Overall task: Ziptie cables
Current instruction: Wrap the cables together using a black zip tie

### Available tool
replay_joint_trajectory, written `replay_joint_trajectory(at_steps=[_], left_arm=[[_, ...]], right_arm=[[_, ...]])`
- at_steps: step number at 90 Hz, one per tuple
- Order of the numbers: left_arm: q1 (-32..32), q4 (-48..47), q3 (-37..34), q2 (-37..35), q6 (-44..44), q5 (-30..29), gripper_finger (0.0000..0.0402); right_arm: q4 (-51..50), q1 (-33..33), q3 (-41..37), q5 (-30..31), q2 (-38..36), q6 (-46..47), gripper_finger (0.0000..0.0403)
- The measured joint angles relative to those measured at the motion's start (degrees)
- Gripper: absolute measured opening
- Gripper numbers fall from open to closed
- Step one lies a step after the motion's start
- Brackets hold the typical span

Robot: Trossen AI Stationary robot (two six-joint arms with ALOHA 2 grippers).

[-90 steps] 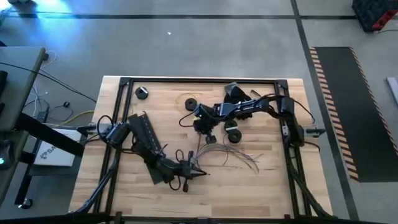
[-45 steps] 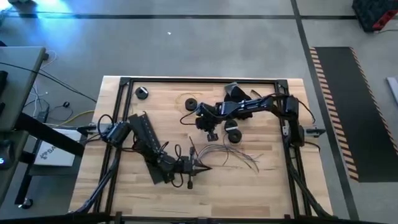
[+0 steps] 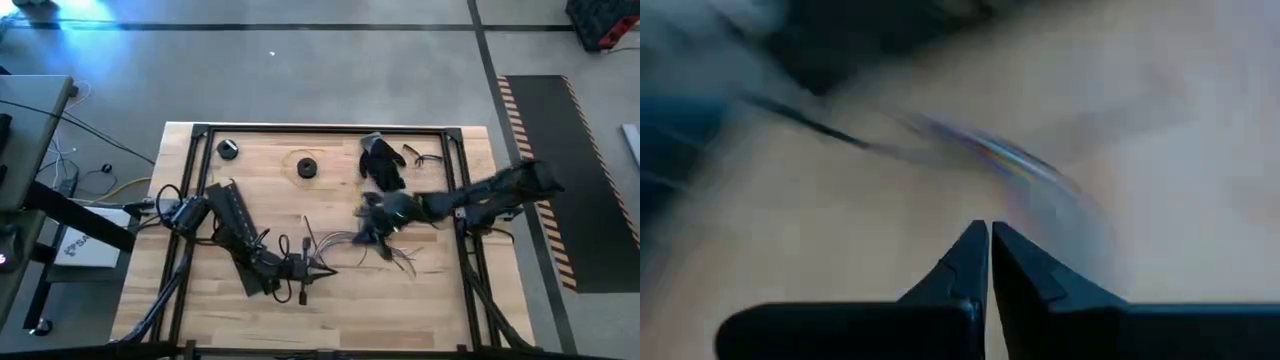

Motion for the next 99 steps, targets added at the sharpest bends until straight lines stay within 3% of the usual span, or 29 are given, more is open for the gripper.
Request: replay_joint_trajectory(at_steps=[9,22,37,48,59,71,99], left_arm=[[0.00,-0.45,0.00,0.00,0.05,0.17,0.0000],[0.01,-1.89,0.02,0.00,0.01,0.56,0.0000],[0.02,-2.96,0.04,0.02,-0.57,0.59,0.0000],[0.02,-3.32,0.11,0.01,-0.77,0.56,0.0000],[0.06,-3.32,0.11,0.02,-1.50,0.55,0.0000],[0.07,-3.83,0.11,0.02,-1.51,0.54,0.0000],[0.07,-4.21,0.11,0.02,-1.61,0.39,0.0000]], right_arm=[[15.40,7.29,-4.40,10.02,0.88,-0.63,0.0023],[8.08,13.83,-2.03,24.88,2.19,-8.84,0.0092],[-3.55,15.48,5.87,24.93,5.55,-11.41,0.0178],[-9.20,16.53,12.17,21.96,9.60,-16.32,0.0201],[-16.95,17.61,18.04,25.58,13.07,-17.68,0.0191],[-22.39,17.99,23.05,27.78,14.80,-18.21,0.0154],[-26.24,17.97,25.37,28.02,15.65,-18.11,0.0061]])
